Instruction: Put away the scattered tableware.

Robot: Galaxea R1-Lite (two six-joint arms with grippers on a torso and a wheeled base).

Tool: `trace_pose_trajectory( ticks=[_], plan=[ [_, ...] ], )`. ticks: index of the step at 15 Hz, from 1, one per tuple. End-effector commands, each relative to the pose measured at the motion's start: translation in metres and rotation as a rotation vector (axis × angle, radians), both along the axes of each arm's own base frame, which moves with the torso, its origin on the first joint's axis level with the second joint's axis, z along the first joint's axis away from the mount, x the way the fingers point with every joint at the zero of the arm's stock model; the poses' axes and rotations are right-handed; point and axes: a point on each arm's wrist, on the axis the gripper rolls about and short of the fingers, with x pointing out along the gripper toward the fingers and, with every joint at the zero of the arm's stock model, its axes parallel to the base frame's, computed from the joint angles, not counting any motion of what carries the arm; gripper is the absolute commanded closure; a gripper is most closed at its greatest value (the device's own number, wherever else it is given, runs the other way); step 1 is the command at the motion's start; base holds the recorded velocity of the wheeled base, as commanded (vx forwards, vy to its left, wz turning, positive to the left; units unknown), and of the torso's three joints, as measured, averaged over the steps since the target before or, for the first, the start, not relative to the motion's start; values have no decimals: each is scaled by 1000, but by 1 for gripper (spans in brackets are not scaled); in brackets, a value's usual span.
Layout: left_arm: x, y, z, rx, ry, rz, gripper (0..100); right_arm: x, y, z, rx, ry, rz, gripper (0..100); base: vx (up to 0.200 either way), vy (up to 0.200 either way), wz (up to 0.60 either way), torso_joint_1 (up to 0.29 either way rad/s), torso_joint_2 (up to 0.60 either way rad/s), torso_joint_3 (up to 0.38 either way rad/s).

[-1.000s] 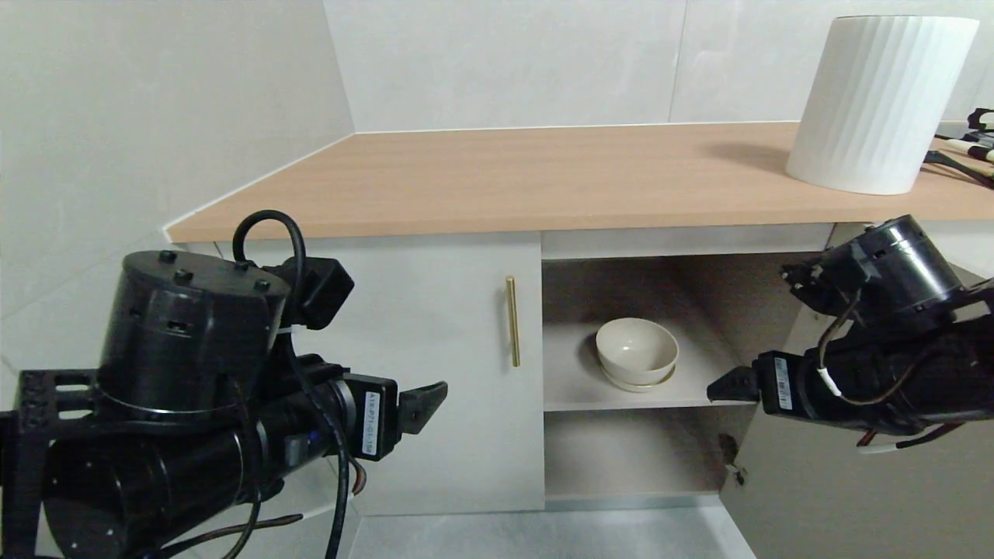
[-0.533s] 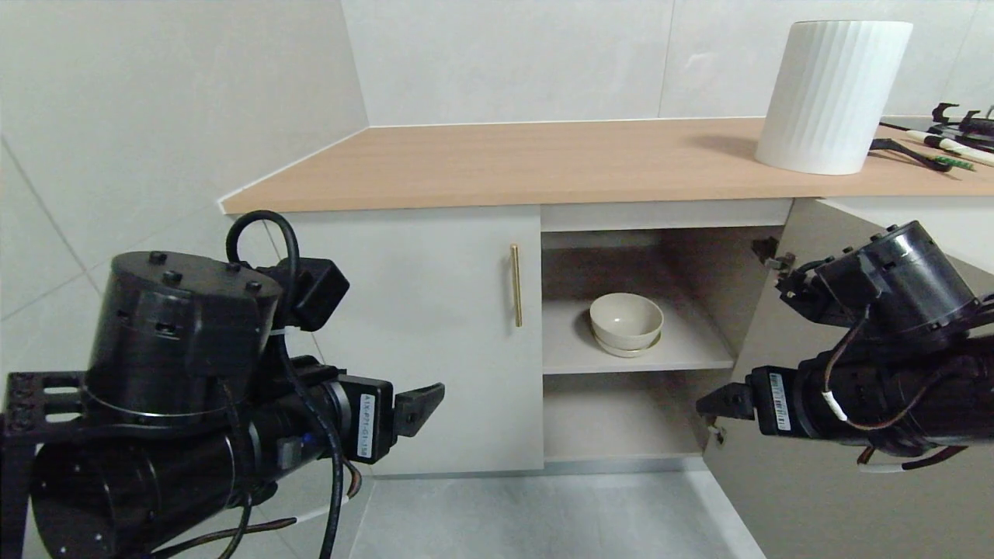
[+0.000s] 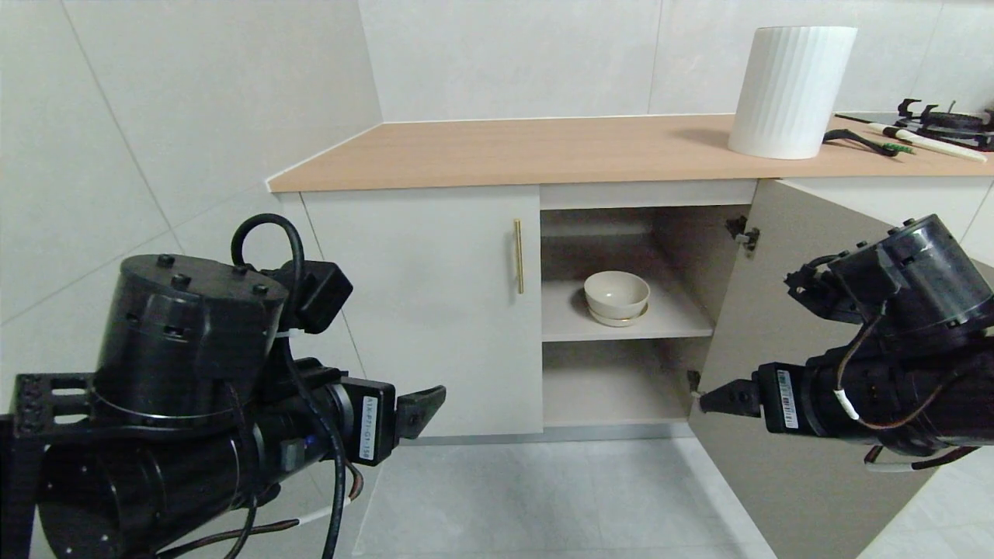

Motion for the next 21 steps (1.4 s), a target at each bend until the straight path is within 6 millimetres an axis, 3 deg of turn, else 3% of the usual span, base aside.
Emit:
trace_pose_trajectory(
  ticks=[1, 5, 13, 16, 17, 21],
  plan=[
    [0, 0, 0, -1, 0, 0, 0, 0, 0, 0, 3, -4, -1, 0, 0, 0, 0, 0, 0, 0],
    [0, 0, -1, 6, -2, 11, 0, -1, -1, 2, 10, -10, 0, 0, 0, 0, 0, 0, 0, 0],
    [0, 1, 0, 9, -7, 20, 0, -5, -7, 4, 12, -8, -4, 0, 0, -200, 0, 3, 0, 1],
    [1, 0, -1, 9, -5, 21, 0, -23, -18, 24, 63, -81, 13, 0, 0, -200, 0, 1, 1, 1],
    [1, 0, -2, 11, -1, 19, 0, -44, -29, 37, 52, -84, 95, 0, 0, 0, 0, 0, 0, 0],
    [0, 1, 0, 6, -7, 19, 0, -65, -49, 48, -70, 130, 61, 0, 0, 0, 0, 0, 0, 0]
  ],
)
